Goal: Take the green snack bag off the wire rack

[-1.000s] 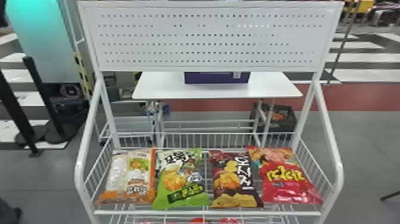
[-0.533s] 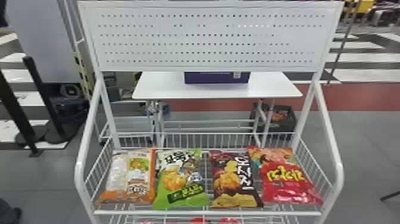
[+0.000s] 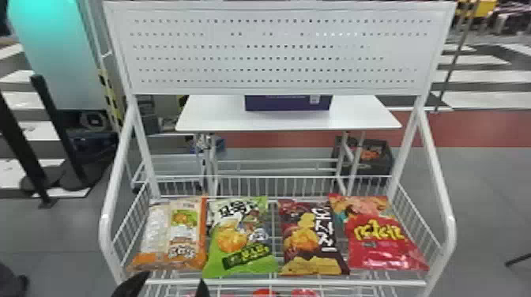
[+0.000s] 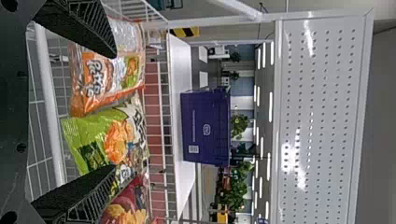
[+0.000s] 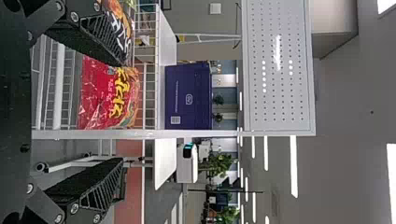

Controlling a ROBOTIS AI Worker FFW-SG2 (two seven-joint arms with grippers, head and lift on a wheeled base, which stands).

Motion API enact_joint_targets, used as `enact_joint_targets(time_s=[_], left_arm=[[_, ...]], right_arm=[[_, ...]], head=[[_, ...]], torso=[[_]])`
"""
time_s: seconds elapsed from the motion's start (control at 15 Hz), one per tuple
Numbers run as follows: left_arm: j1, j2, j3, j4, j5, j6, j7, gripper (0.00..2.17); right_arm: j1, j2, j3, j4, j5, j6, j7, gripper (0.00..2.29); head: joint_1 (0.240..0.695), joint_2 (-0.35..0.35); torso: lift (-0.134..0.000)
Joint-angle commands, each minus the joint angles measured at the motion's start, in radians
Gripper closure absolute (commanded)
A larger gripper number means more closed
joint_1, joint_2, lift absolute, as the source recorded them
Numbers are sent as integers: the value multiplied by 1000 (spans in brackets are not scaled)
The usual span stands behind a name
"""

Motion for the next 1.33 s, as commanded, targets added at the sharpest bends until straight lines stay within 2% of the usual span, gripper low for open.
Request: enact_joint_targets(time_s=[0.0, 0.2, 0.33, 0.53, 0.67, 0.8, 0.93, 1.0, 1.07, 1.13, 1.2, 1.27], left_arm=[[-144, -42, -83, 76, -7, 105, 1, 39], [-319, -108, -171, 200, -25, 258, 2, 39], [-400, -151, -189, 277, -19, 307, 4, 39], [-524, -179, -244, 416, -16, 316, 25, 39], [-586, -200, -252, 499, -13, 319, 27, 39], [-616, -208, -251, 544, -13, 319, 27, 39], [-619, -206, -241, 551, -13, 329, 25, 279], [-616, -205, -240, 551, -13, 332, 27, 599], [-613, -199, -241, 550, -9, 332, 41, 1166], [-603, -195, -235, 548, -9, 332, 71, 1615], [-593, -194, -234, 537, -7, 341, 59, 1781], [-583, -191, -232, 514, -4, 362, 48, 1798]], right_arm=[[1, 2, 0, 0, 0, 0, 0, 174], [0, 6, 5, 5, 5, 0, 0, 174], [0, 8, 11, 5, 11, 0, 0, 174], [1, 8, 12, 2, 8, 0, 0, 174], [8, 8, 8, 2, 7, 0, 0, 174], [14, 5, 3, 0, 5, -6, 0, 174], [18, 3, -3, -3, 5, -9, 0, 174], [18, 3, -3, -5, 5, -9, 0, 174], [18, 3, -3, -6, 5, -9, 0, 174], [17, 3, -1, -6, 5, -9, 0, 174], [17, 3, -1, -6, 7, -9, 0, 174], [14, 3, 0, -5, 7, -9, 0, 174]], head=[[499, 0], [499, 0], [499, 0], [499, 0], [499, 0], [499, 0], [499, 0], [499, 0], [499, 0], [499, 0], [499, 0], [499, 0]], torso=[[0], [0], [0], [0], [0], [0], [0], [0], [0], [0], [0], [0]])
